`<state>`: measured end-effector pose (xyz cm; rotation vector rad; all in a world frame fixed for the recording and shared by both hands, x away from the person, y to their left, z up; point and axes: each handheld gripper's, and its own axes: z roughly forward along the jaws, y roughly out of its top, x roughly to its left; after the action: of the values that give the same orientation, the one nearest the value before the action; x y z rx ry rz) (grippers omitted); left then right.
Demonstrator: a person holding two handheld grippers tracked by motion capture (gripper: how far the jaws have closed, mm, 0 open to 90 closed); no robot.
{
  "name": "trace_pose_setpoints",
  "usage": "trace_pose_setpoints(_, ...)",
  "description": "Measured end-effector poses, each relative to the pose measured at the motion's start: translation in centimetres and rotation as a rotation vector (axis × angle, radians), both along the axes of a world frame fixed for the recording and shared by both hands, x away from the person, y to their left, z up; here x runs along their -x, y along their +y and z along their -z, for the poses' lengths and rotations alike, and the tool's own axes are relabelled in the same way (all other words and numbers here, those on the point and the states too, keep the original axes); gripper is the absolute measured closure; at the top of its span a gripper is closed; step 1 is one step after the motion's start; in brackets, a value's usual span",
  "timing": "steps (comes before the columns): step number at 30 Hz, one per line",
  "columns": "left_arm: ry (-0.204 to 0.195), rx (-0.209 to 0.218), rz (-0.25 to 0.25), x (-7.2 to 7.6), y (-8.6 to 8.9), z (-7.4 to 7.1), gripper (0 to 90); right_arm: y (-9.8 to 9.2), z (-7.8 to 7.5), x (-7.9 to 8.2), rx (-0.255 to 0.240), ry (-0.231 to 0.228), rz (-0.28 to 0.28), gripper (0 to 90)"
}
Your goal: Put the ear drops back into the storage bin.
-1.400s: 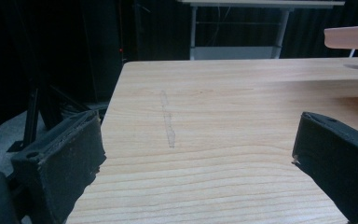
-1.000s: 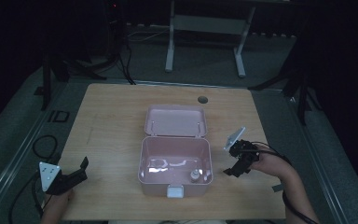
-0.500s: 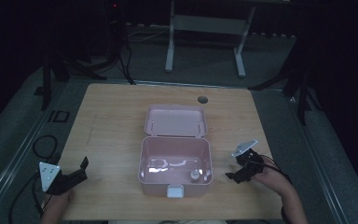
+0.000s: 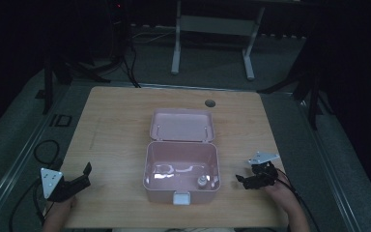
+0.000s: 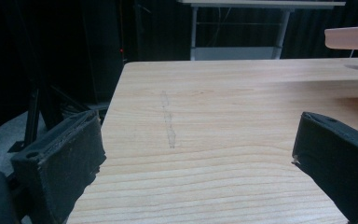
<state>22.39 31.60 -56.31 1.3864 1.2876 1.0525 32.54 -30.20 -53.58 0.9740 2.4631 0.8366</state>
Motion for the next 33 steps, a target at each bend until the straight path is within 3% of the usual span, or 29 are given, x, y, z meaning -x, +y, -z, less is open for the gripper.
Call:
trace_pose_setpoints(5,-0.001,0.000,-0.001,0.0,0.0,0.0,2.0,-1.2,0.1,0.3,-0.037,-0.057,0.100,12.8)
trace_pose_setpoints(17,-0.002,-0.001,-0.002,0.0,0.0,0.0,2.0,-3.0,0.7,1.1,-0.068,-0.221,0.343,12.8)
trace_pose_setpoints(26,-0.002,-0.001,0.000,0.0,0.0,0.0,2.0,-2.9,1.2,1.5,-0.083,-0.314,0.429,12.8)
trace_pose_setpoints(29,-0.001,-0.002,0.001,0.0,0.0,0.0,2.0,-3.0,1.0,1.7,-0.124,-0.351,0.454,12.3)
trace_pose_setpoints(33,-0.002,-0.001,0.001,0.0,0.0,0.0,2.0,-3.2,1.0,2.0,-0.169,-0.391,0.445,12.3)
